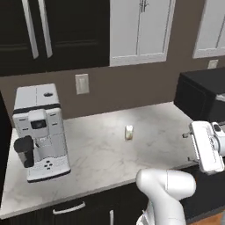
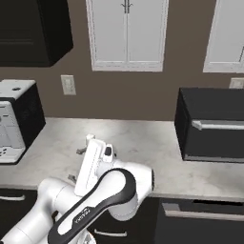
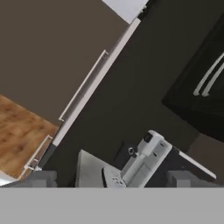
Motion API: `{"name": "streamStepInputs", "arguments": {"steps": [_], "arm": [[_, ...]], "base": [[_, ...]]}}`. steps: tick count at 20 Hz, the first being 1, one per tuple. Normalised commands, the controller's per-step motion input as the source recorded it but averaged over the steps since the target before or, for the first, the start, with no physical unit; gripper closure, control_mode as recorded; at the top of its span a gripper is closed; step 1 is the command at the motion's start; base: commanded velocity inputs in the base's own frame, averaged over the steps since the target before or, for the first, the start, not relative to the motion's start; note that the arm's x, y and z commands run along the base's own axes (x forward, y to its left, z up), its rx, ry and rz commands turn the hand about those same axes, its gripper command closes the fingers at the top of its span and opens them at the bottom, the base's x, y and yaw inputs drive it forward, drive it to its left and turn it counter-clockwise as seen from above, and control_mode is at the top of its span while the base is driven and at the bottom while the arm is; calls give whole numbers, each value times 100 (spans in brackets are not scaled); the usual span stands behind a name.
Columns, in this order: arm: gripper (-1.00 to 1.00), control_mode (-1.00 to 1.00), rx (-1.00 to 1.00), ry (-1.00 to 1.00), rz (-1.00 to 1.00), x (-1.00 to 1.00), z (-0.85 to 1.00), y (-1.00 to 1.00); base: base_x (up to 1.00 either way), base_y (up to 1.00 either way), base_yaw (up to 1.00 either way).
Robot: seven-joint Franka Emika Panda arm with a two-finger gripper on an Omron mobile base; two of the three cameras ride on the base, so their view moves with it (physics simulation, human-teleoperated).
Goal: Move the drinks to the dining counter.
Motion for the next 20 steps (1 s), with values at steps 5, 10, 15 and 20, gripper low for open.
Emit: {"name": "streamStepInputs", "arguments": {"steps": [5, 10, 15, 20], "arm": [[-100, 100, 0, 0, 0, 0, 0, 0], [-100, 100, 0, 0, 0, 0, 0, 0], [-100, 100, 0, 0, 0, 0, 0, 0], [-100, 100, 0, 0, 0, 0, 0, 0]], "base": [[0, 65, 74], [0, 45, 69], [0, -11, 15], [0, -29, 0]]}}
